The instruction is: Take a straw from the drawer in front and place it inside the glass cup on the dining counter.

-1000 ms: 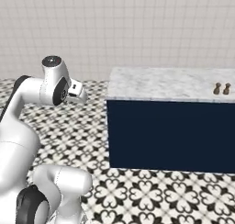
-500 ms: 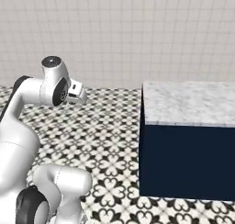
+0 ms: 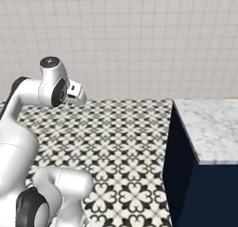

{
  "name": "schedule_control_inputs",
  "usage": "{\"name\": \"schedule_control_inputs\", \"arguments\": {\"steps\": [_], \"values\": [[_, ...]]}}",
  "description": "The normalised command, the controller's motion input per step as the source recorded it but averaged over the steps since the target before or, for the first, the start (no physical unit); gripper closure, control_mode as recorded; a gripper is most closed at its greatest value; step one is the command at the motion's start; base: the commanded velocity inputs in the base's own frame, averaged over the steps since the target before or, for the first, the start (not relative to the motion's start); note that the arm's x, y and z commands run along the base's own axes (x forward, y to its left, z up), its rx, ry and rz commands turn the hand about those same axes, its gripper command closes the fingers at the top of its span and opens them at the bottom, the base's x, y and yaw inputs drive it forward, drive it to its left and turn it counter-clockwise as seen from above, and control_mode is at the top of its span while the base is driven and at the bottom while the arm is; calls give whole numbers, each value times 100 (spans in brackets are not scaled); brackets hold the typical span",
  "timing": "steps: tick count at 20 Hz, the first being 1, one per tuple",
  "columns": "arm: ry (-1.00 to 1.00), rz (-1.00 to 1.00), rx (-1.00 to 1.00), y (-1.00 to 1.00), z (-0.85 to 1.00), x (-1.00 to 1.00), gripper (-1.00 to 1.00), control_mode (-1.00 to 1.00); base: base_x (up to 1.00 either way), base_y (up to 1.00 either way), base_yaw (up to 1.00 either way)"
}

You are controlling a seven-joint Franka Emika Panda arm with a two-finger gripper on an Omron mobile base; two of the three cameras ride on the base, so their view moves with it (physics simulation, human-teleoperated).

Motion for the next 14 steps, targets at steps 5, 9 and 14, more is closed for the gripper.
{"name": "schedule_control_inputs", "arguments": {"steps": [5,9,14], "values": [[0,0,0,0,0,0,100,100,100,91,-38],[0,0,0,0,0,0,100,100,100,82,-48],[0,0,0,0,0,0,100,100,99,72,-53]]}}
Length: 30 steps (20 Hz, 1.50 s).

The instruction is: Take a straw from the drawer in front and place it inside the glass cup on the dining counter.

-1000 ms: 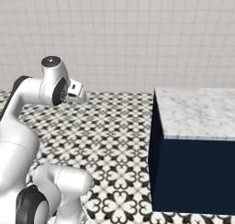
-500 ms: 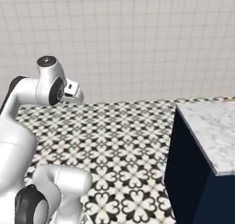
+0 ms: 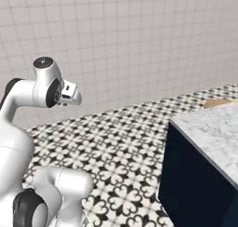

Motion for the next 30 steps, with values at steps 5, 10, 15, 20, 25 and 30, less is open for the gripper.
{"name": "schedule_control_inputs", "arguments": {"steps": [5,10,15,20,25,30], "values": [[0,0,0,0,0,0,100,100,81,67,-63],[0,0,0,0,0,0,100,100,70,73,-68],[0,0,0,0,0,0,100,100,71,76,-67],[0,0,0,0,0,0,100,100,70,78,-65],[0,0,0,0,0,0,100,100,66,86,-63],[0,0,0,0,0,0,100,100,64,93,-60]]}}
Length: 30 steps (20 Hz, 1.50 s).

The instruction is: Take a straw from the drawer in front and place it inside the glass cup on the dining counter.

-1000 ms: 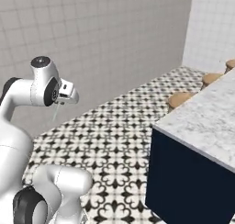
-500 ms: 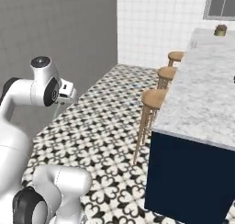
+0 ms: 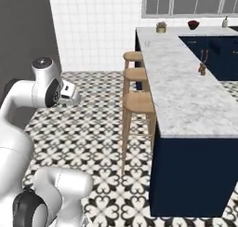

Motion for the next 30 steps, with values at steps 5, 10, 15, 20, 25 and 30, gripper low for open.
{"name": "schedule_control_inputs", "arguments": {"steps": [5,10,15,20,25,30], "values": [[0,0,0,0,0,0,100,100,58,100,-55],[0,0,0,0,0,0,100,100,51,100,-50],[0,0,0,0,0,0,100,100,44,100,-45],[0,0,0,0,0,0,100,100,37,100,-41],[0,0,0,0,0,0,100,100,32,100,-36],[0,0,0,0,0,0,100,100,25,100,-33]]}}
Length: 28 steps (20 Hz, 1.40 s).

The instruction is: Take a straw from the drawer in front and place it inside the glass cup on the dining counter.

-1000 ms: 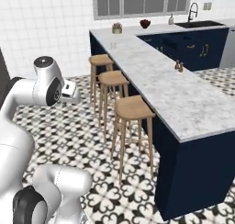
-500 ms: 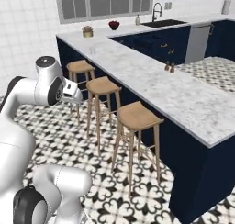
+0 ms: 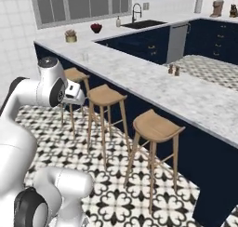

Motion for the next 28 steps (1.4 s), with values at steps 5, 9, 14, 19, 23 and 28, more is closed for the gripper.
{"name": "schedule_control_inputs", "arguments": {"steps": [5,9,14,19,23,28], "values": [[0,0,0,0,0,0,100,100,22,100,-30],[0,0,0,0,0,0,100,100,20,100,-28],[0,0,0,0,0,0,100,100,18,100,-26],[0,0,0,0,0,0,100,100,21,100,-25],[0,0,0,0,0,0,100,100,31,100,-28],[0,0,0,0,0,0,100,100,35,100,-31]]}}
